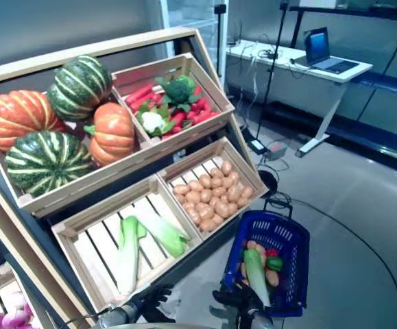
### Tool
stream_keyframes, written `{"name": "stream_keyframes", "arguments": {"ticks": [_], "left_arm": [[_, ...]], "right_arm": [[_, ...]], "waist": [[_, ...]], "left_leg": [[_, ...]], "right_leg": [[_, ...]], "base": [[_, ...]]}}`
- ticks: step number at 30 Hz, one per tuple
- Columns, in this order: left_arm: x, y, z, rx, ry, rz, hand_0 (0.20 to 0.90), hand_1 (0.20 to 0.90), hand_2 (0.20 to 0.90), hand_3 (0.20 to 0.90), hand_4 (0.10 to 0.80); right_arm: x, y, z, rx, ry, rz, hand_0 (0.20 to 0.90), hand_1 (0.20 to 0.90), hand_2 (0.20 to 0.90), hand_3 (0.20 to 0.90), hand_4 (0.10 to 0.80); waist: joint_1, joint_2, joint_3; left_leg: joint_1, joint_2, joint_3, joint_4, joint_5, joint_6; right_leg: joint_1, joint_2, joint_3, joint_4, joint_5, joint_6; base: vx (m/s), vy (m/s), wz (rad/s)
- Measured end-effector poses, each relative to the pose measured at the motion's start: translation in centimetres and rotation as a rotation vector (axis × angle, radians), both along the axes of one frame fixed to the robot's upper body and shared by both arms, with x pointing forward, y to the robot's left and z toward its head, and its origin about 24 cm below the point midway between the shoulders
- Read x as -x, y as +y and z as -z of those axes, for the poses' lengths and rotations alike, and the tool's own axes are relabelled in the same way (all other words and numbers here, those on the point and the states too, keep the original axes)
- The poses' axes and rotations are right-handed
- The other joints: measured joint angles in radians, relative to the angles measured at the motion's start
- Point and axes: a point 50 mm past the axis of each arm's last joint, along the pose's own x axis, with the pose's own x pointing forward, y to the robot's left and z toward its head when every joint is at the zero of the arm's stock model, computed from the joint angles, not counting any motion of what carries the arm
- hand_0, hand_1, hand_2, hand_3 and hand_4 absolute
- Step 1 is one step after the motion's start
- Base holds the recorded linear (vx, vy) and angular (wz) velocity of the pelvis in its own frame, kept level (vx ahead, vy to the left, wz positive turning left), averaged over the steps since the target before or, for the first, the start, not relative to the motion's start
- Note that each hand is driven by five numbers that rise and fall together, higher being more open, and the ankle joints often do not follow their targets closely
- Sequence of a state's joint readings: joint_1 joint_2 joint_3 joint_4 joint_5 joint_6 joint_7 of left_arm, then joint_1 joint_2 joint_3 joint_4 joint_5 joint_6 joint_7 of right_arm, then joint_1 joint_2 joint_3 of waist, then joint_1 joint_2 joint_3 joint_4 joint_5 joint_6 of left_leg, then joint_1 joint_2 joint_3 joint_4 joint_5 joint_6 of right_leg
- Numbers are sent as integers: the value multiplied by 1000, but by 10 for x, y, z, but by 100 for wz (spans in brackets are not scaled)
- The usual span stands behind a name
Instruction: Put vegetables into the basket
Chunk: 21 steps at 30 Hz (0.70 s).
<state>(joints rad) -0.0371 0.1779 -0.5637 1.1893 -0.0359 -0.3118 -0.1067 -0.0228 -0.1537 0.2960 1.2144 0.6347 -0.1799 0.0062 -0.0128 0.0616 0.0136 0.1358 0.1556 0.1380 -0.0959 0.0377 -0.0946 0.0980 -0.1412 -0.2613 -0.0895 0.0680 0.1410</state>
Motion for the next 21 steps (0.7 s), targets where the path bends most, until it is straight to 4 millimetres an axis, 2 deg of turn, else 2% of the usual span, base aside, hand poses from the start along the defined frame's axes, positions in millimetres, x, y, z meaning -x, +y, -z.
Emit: {"name": "stream_keyframes", "arguments": {"ticks": [4, 11, 21], "left_arm": [[0, 0, 0, 10, 3, 7, 900, 900, 900, 900, 800], [-2, -12, -8, 189, -35, 34, 900, 900, 900, 900, 800], [-28, -14, -29, 316, -229, -145, 900, 900, 900, 900, 800]], "right_arm": [[1, 0, 0, -2, 9, -1, 900, 900, 900, 900, 800], [2, -1, 1, -4, 24, -2, 900, 900, 900, 900, 800], [2, -3, 1, 0, 29, -3, 900, 900, 900, 900, 800]], "waist": [[0, -1, -1], [0, -2, 0], [7, 2, 13]], "left_leg": [[1, 0, 0, 0, 0, 0], [0, 0, 0, 0, 0, 0], [-2, 0, -5, 0, 0, 0]], "right_leg": [[1, 0, 0, 0, 0, 0], [0, -1, 0, 0, -1, 1], [0, -1, -2, -2, -3, 3]], "base": [[0, 0, 0], [0, 0, 0], [0, 0, 0]]}}
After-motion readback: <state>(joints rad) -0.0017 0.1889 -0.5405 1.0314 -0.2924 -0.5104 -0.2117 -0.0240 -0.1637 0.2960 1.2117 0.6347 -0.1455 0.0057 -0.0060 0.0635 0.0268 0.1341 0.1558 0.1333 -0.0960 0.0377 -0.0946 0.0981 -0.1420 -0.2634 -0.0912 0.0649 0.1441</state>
